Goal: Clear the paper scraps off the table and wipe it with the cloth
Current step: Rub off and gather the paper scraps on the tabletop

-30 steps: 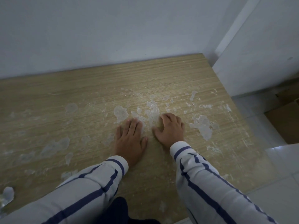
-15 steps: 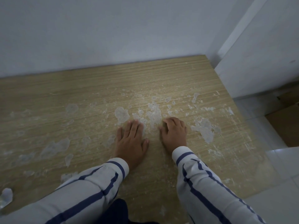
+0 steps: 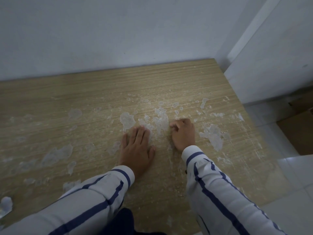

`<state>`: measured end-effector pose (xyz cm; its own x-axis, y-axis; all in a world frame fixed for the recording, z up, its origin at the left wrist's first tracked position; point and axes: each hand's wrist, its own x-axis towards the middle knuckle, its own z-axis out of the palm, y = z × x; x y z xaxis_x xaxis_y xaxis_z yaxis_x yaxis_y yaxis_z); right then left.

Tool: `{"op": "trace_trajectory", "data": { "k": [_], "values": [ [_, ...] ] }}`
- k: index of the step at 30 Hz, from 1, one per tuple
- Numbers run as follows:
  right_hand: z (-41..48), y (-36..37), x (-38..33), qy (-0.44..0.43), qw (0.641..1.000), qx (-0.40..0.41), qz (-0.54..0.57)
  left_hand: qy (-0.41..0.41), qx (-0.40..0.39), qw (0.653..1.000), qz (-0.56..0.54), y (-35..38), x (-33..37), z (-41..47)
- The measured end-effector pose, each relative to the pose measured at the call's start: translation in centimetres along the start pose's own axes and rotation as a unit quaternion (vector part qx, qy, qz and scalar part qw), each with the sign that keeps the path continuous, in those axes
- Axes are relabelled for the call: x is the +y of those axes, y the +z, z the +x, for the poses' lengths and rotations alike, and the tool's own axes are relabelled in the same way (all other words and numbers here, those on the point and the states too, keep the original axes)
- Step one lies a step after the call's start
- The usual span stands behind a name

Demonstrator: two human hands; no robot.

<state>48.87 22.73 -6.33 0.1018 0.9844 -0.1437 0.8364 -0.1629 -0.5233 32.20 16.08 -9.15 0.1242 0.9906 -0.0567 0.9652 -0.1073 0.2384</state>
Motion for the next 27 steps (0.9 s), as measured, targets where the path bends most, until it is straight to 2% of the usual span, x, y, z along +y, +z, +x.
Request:
{"op": "trace_trajectory", "data": {
  "k": [6, 11, 19, 27],
  "values": [
    [-0.2, -0.4, 0.1, -0.026, 0.997, -0.049, -0.049, -0.002, 0.003, 1.0, -0.001, 0.2, 0.0, 0.0],
    [-0.8, -0.9, 0.8, -0.08, 0.988, -0.105, -0.074, -0.001, 0.001, 1.0, -0.002, 0.1, 0.0, 0.0],
    [-1.7, 0.3, 0.5, -0.102, 0.99, 0.002, -0.095, 0.001, 0.001, 1.0, 0.003, 0.0, 0.0, 0.0],
    [-2.2, 0.4, 1.3, -0.13, 0.987, -0.005, -0.097, 0.002, 0.009, 1.0, 0.01, -0.2, 0.1, 0.0]
  ]
}}
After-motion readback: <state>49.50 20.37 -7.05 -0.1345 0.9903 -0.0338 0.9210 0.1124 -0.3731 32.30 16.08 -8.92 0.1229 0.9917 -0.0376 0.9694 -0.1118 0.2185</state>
